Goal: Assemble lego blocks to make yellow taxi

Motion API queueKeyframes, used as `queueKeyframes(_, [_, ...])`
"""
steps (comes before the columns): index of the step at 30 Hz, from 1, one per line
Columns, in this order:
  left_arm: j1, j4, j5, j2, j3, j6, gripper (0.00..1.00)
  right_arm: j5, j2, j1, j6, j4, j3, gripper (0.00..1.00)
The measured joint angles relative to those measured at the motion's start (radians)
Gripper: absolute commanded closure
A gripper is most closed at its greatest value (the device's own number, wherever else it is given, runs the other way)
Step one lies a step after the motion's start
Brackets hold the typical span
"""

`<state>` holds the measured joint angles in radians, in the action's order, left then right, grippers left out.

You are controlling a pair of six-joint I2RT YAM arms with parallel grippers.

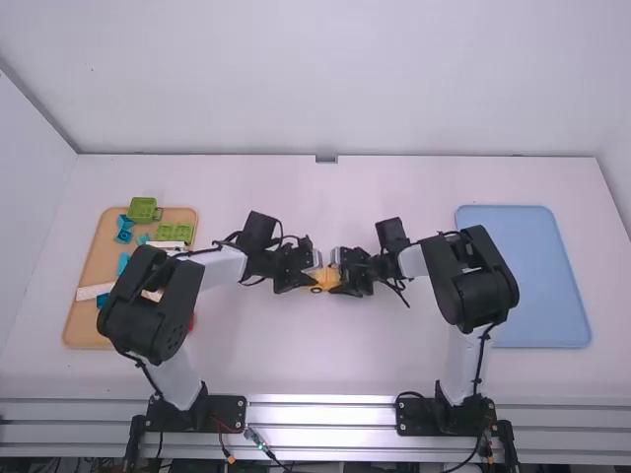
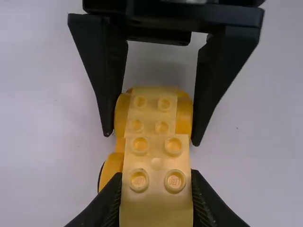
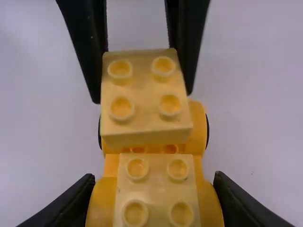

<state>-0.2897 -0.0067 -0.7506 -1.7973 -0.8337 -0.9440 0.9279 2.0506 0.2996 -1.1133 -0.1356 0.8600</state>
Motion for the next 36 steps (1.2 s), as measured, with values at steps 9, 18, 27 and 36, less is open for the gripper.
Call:
queueKeyframes(9, [0.095,-0.008,-0.122,-0.01,-0.048,-0.115,0.99,0.0,0.0,0.0,0.01,-0.019,0.0,0.43])
queueKeyframes(18, [0.096,0.03,-0.182,-0.132,-0.056,-0.106,0.98,0.0,0.0,-0.008,0.013,-0.019,0.0,0.43])
queueKeyframes(27, [0.079,0.064,-0.192,-0.132,-0.057,-0.101,0.99,0.0,0.0,-0.007,0.012,-0.018,0.0,0.42])
queueKeyframes(36, [0.063,0.061,-0.188,-0.132,-0.057,-0.1,0.99,0.0,0.0,-0.007,0.006,0.006,0.0,0.44])
